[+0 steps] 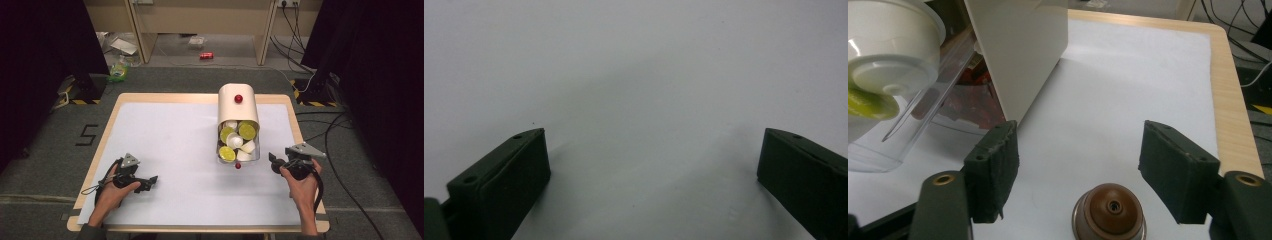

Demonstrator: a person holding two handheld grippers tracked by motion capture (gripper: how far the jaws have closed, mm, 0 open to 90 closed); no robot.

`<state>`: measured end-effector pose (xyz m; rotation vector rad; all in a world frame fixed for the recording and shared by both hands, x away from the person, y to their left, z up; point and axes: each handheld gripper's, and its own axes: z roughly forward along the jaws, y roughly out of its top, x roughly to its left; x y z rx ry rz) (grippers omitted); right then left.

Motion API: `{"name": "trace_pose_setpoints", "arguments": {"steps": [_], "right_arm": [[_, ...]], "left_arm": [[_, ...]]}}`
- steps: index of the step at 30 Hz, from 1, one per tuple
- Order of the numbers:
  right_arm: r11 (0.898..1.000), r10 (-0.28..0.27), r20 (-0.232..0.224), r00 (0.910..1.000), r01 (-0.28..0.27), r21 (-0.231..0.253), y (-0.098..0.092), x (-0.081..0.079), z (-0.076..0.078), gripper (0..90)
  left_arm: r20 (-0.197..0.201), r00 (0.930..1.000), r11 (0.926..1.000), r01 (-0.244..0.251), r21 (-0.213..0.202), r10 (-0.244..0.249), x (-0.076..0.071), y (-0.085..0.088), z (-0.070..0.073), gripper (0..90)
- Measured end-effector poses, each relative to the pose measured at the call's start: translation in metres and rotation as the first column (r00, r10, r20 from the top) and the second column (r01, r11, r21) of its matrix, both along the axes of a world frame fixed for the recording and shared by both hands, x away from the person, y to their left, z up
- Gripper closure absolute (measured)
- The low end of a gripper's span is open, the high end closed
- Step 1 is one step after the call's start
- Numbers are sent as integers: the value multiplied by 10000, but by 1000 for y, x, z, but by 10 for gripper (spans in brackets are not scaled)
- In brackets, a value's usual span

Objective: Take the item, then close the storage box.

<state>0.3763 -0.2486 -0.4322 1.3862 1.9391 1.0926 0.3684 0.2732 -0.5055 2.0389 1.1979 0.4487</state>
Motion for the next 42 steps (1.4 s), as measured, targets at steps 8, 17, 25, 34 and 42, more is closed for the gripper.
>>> {"name": "trace_pose_setpoints", "arguments": {"steps": [8, 17, 25, 34, 42], "right_arm": [[9997, -204, 7, 9998, 204, -111, -2, -13, 2, 244], [9998, 128, -111, 9999, -130, -142, 1, -34, -1, 229], [9991, 389, -146, 9991, -391, -173, 5, -49, -2, 226], [9960, 837, 100, 9964, -833, -308, 15, -55, 4, 227], [9934, 1101, 171, 9938, -1095, -340, 27, -55, 7, 230]], "left_arm": [[-12, 10000, 9998, 73, 181, -73, 0, -1, 0, 0], [-6, 10000, 9998, 78, 202, -78, 0, -1, 0, 0], [6, 10000, 9998, 69, 206, -69, 0, -1, 0, 0], [13, 10000, 9997, 68, 237, -68, 0, -1, 0, 0], [6, 10000, 9997, 72, 239, -72, 0, -1, 0, 0]]}}
